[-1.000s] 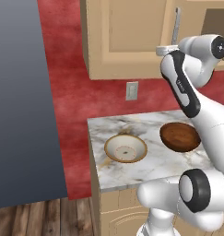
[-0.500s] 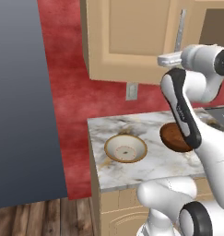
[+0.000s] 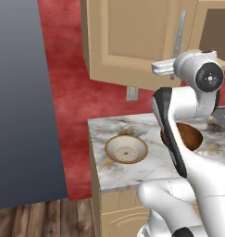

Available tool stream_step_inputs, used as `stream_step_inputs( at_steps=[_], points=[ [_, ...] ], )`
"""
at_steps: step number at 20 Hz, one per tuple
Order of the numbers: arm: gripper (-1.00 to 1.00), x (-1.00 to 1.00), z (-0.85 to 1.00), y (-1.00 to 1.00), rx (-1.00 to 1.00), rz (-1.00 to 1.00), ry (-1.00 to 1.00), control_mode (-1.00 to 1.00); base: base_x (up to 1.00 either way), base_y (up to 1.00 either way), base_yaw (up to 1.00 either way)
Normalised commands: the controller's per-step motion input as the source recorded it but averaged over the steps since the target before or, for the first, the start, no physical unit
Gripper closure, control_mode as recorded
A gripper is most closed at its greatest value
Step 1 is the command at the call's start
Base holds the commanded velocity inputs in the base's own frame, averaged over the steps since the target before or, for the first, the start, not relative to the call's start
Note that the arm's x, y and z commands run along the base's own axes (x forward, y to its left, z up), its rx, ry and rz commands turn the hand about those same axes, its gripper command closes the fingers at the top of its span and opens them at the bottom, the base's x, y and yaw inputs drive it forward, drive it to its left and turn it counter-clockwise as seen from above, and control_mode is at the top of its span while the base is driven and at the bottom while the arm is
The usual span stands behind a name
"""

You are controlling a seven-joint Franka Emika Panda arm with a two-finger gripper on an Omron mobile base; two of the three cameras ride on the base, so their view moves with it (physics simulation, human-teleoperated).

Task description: Open the cabinet. Pick the bowls from the counter and place them in the cabinet. Then close the cabinet.

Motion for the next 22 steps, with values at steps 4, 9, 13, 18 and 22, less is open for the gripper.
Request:
stream_step_inputs(
  at_steps=[4, 9, 13, 18, 22],
  points=[
    [-1.0, -0.48, 0.09, 0.12, -0.02, -0.17, 0.03, -1.0, 0.0, 0.0, 0.0],
    [-1.0, -0.23, 0.0, 0.2, -0.01, -0.16, 0.0, -1.0, 0.0, 0.0, 0.0],
    [-1.0, -0.42, 0.0, 0.0, 0.0, -0.12, 0.0, -1.0, 0.0, 0.0, 0.0],
    [-1.0, -0.68, 0.01, -0.1, 0.02, -0.07, -0.02, -1.0, 0.0, 0.0, 0.0],
    [-1.0, -0.87, 0.05, -0.25, 0.1, 0.0, -0.06, -1.0, 0.0, 0.0, 0.0]
  ],
)
